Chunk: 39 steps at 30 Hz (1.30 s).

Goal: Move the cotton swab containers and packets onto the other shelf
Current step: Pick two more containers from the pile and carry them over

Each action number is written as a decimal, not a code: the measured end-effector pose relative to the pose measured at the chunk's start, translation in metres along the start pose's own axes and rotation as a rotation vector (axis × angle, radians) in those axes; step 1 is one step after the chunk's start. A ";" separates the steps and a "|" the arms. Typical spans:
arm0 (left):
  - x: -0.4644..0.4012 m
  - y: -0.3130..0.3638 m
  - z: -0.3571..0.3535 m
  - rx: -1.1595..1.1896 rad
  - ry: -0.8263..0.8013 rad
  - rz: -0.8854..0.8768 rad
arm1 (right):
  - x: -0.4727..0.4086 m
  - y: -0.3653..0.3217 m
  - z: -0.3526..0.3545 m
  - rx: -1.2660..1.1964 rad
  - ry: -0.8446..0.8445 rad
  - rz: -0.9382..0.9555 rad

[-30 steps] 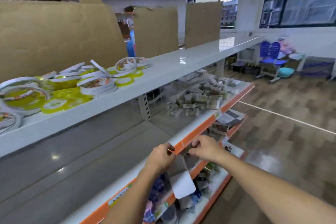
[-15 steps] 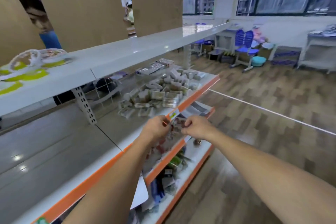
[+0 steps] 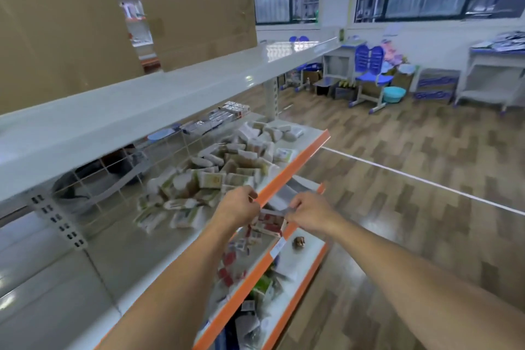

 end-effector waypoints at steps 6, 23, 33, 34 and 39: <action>-0.094 0.004 0.006 -0.035 0.037 0.063 | -0.083 0.001 0.031 0.038 -0.012 -0.011; -0.199 -0.005 -0.041 -0.347 0.033 0.177 | -0.268 0.010 -0.008 0.326 -0.250 0.207; -0.203 0.018 -0.060 -0.517 0.072 0.443 | -0.305 0.034 -0.010 0.077 -0.370 0.265; -0.204 0.020 -0.063 -0.501 0.082 0.457 | -0.309 0.038 -0.007 -0.003 -0.384 0.246; -0.209 0.026 -0.068 -0.545 0.125 0.520 | -0.330 0.043 0.008 -0.303 -0.481 0.134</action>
Point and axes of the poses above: each hand's wrist, its own x-axis away from the middle knuckle, its own z-axis out of the back of the hand, y = z × x, the point moved 3 cm from there along -x, towards the middle knuckle, and after that the axes turned 13 degrees about -x, right-handed, at the moved point
